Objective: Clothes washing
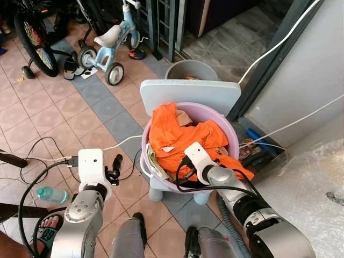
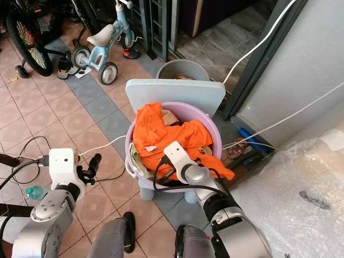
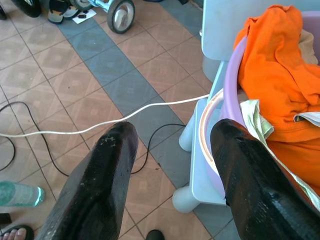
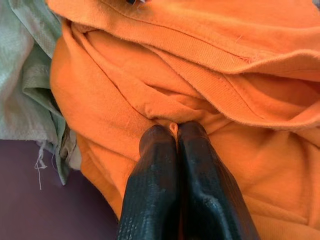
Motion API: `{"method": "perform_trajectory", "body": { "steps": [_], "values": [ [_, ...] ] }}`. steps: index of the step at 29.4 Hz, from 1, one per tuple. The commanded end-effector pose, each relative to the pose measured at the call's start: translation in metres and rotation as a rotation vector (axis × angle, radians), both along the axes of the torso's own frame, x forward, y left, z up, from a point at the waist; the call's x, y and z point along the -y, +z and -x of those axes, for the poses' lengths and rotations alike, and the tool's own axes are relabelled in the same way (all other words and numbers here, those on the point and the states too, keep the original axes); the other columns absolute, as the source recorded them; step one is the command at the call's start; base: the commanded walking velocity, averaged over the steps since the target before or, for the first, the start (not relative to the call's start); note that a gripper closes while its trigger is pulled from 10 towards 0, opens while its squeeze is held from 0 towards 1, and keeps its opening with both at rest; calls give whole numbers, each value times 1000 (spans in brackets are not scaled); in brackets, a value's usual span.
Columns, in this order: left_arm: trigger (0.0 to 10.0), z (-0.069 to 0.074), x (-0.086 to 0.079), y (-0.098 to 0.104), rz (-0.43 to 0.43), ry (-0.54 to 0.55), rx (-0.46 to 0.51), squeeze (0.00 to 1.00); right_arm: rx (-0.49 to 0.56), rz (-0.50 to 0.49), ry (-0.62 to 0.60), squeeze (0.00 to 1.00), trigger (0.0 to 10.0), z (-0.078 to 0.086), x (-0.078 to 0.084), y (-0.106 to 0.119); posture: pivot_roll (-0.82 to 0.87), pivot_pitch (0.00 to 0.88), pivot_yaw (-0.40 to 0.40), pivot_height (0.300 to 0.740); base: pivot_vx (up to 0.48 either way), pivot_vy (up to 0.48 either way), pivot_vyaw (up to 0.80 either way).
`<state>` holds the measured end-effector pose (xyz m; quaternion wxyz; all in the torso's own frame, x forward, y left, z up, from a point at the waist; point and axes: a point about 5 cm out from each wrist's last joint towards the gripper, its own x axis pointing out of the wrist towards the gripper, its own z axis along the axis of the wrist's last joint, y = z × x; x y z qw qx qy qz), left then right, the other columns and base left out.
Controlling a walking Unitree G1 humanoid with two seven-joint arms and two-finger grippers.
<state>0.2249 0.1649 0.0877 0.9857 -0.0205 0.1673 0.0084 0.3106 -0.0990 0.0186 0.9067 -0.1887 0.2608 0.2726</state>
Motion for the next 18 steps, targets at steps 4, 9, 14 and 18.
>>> {"method": "perform_trajectory", "body": {
  "steps": [4, 9, 14, 18],
  "values": [
    [10000, -5, 2, -6, -17, 9, -1, 0, 78, -89, -75, 0, 0, -11, 4, 14, 108, 172, -39, 740, 0, 0, 0],
    [10000, -21, 3, -4, -33, -18, 39, 0, 348, -317, -191, 0, 0, -38, 10, 68, 61, 108, -6, 740, 0, 0, 0],
    [10000, -38, 11, -1, -23, -44, 71, 0, 512, -406, -264, 0, 0, -43, 25, 100, 25, 79, 16, 740, 0, 0, 0],
    [10000, -47, 19, 1, -8, -72, 98, 0, 669, -454, -359, 0, 0, -41, 49, 131, -14, 62, 34, 740, 0, 0, 0]
  ]
}}
